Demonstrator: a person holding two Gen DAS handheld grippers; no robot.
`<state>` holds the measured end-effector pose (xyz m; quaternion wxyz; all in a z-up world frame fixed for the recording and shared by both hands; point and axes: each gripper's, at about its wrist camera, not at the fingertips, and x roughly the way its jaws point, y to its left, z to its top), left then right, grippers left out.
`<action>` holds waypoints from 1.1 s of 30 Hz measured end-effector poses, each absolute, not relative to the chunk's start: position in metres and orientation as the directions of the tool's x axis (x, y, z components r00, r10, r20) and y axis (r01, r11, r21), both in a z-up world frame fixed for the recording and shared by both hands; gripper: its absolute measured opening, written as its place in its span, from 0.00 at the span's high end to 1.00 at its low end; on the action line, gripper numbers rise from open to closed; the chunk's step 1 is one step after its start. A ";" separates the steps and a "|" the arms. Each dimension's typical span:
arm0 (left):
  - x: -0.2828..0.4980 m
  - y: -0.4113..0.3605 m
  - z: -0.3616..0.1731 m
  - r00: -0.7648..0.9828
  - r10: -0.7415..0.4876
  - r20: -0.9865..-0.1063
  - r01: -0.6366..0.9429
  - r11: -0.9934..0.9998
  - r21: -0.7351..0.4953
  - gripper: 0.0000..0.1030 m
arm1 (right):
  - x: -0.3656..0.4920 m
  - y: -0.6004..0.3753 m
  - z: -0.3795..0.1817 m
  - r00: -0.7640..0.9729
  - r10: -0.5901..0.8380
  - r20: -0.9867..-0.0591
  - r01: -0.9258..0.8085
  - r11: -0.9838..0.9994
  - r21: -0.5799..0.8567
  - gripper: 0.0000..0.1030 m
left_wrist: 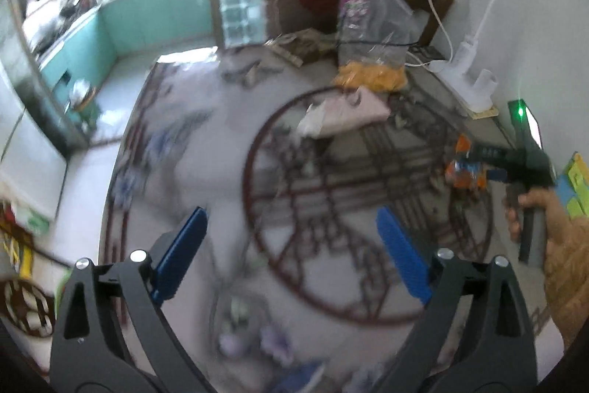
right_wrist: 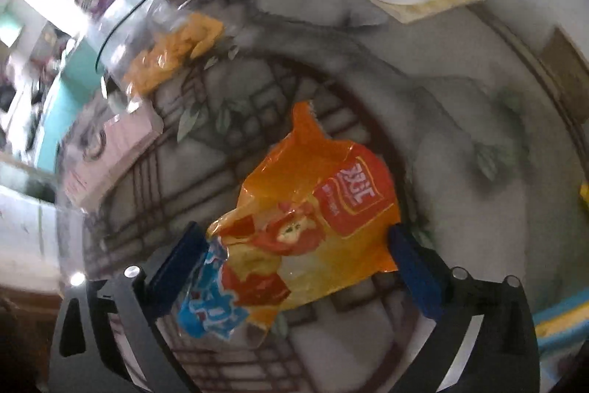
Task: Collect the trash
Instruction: 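Grasp the white box with the left tool while the right grasps the orange snack bag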
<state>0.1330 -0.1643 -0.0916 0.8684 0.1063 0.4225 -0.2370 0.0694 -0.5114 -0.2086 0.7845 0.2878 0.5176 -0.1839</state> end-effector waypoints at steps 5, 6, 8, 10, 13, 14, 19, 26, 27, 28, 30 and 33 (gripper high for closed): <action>0.187 -0.230 -0.106 0.521 -0.321 -0.791 0.592 0.804 0.063 0.08 | 0.080 -0.491 -0.210 0.358 -0.047 -0.932 0.477 0.868 0.140 0.06; 0.200 -0.247 -0.114 0.510 -0.318 -0.799 0.617 0.783 0.082 0.08 | 0.079 -0.489 -0.210 0.364 -0.053 -0.930 0.469 0.873 0.134 0.06; 0.218 -0.272 -0.128 0.492 -0.313 -0.812 0.657 0.746 0.110 0.08 | 0.076 -0.486 -0.207 0.381 -0.059 -0.923 0.452 0.882 0.130 0.06; 0.238 -0.299 -0.146 0.475 -0.292 -0.830 0.686 0.713 0.142 0.08 | 0.073 -0.486 -0.206 0.398 -0.052 -0.916 0.441 0.887 0.141 0.06; 0.263 -0.329 -0.167 0.448 -0.285 -0.847 0.714 0.684 0.147 0.08 | 0.070 -0.488 -0.206 0.419 -0.030 -0.908 0.431 0.886 0.170 0.06; 0.269 -0.334 -0.174 0.439 -0.279 -0.854 0.718 0.680 0.147 0.08 | 0.068 -0.490 -0.206 0.422 -0.020 -0.906 0.436 0.881 0.184 0.06; 0.295 -0.350 -0.208 0.368 -0.240 -0.898 0.714 0.692 0.107 0.08 | 0.053 -0.504 -0.199 0.462 0.031 -0.886 0.498 0.817 0.289 0.06; 0.291 -0.345 -0.226 0.312 -0.238 -0.920 0.706 0.706 0.056 0.32 | 0.054 -0.507 -0.200 0.449 0.015 -0.893 0.537 0.795 0.283 0.06; 0.288 -0.344 -0.224 0.306 -0.248 -0.919 0.711 0.702 0.047 0.34 | 0.057 -0.503 -0.200 0.431 -0.009 -0.902 0.527 0.815 0.243 0.07; 0.283 -0.340 -0.219 0.305 -0.263 -0.915 0.713 0.700 0.037 0.38 | 0.060 -0.500 -0.201 0.421 -0.023 -0.907 0.517 0.827 0.219 0.09; 0.273 -0.330 -0.207 0.324 -0.285 -0.902 0.708 0.705 0.031 0.43 | 0.063 -0.490 -0.202 0.414 -0.051 -0.909 0.491 0.853 0.176 0.14; 0.256 -0.309 -0.186 0.348 -0.322 -0.881 0.691 0.723 0.009 0.46 | 0.061 -0.481 -0.195 0.427 -0.054 -0.903 0.473 0.864 0.171 0.25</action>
